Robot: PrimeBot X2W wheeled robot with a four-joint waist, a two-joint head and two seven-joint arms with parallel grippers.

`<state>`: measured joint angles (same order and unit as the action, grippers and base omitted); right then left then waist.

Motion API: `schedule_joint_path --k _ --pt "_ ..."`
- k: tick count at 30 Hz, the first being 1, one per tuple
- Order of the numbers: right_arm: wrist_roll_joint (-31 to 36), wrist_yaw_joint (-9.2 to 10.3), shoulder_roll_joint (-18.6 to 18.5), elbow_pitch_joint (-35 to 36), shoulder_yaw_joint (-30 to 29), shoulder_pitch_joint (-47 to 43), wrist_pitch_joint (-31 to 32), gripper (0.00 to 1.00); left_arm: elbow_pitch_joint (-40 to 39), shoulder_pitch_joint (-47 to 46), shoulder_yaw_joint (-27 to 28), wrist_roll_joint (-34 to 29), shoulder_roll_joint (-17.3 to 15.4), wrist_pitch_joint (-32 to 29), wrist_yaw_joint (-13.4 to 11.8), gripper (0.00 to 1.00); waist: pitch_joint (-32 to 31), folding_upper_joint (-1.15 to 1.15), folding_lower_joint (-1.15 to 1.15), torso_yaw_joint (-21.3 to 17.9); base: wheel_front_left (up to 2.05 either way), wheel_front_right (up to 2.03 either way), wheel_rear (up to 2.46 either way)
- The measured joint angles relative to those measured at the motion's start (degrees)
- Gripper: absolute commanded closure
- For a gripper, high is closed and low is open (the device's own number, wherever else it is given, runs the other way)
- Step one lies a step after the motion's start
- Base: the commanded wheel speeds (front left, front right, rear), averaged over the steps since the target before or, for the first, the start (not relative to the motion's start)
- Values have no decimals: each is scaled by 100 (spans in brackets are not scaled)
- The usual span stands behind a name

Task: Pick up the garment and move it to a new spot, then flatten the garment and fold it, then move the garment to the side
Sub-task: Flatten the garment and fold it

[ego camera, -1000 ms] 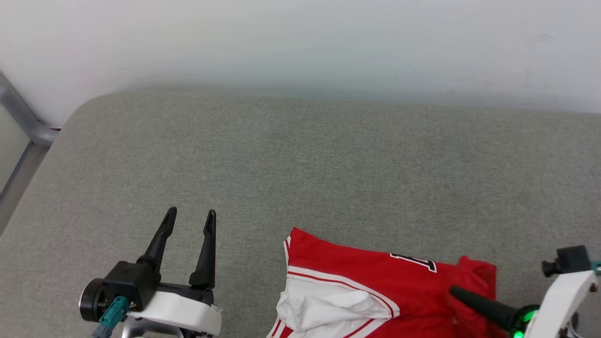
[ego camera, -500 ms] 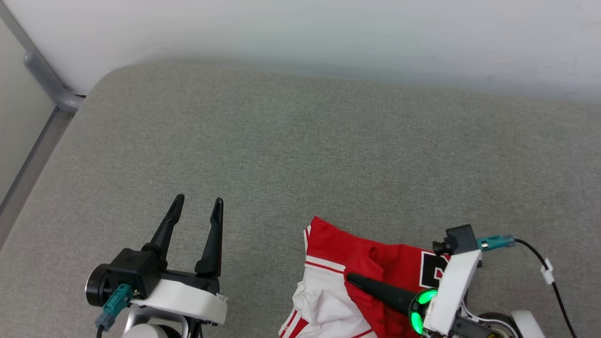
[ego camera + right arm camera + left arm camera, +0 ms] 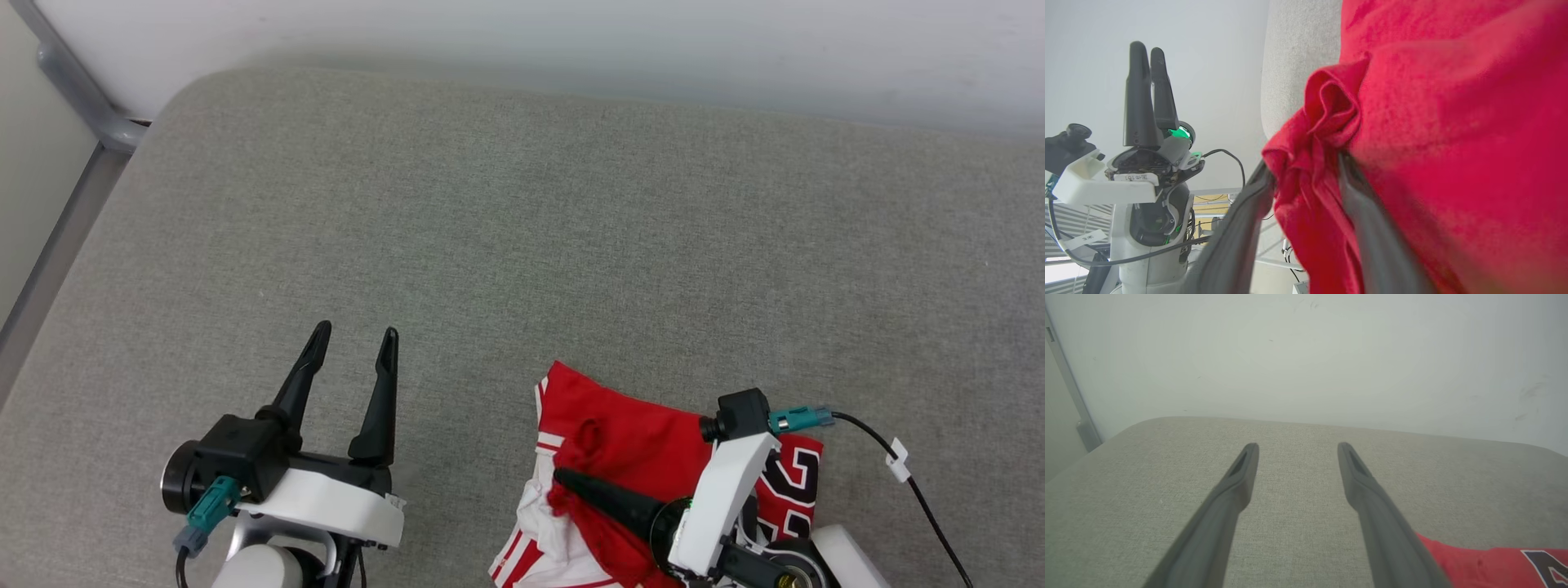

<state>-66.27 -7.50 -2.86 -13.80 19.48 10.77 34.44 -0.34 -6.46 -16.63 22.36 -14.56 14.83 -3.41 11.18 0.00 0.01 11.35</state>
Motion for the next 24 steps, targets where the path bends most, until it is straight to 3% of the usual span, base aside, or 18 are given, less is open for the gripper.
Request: schedule_joint_path --k 6,10,12,18,24 --pt "31 0 -2 42 233 111 -220 0 49 -2 29 -54 27 7 35 0 -71 0 -1 -87 0 0 0" --pt "186 0 -70 423 347 166 -397 0 62 9 51 -94 24 8 38 0 -170 0 0 -156 0 0 0" --pt "556 0 -238 745 296 175 -803 0 66 44 67 -102 20 8 37 0 -255 0 -1 -219 0 0 0" --pt "2048 0 -615 851 -426 62 -1675 0 87 152 116 -116 9 8 -13 0 -424 0 -1 -384 0 0 0" --pt "3136 0 -624 1091 -1526 -333 -1887 0 116 259 185 -120 4 8 -63 0 -561 0 -1 -559 0 0 0"
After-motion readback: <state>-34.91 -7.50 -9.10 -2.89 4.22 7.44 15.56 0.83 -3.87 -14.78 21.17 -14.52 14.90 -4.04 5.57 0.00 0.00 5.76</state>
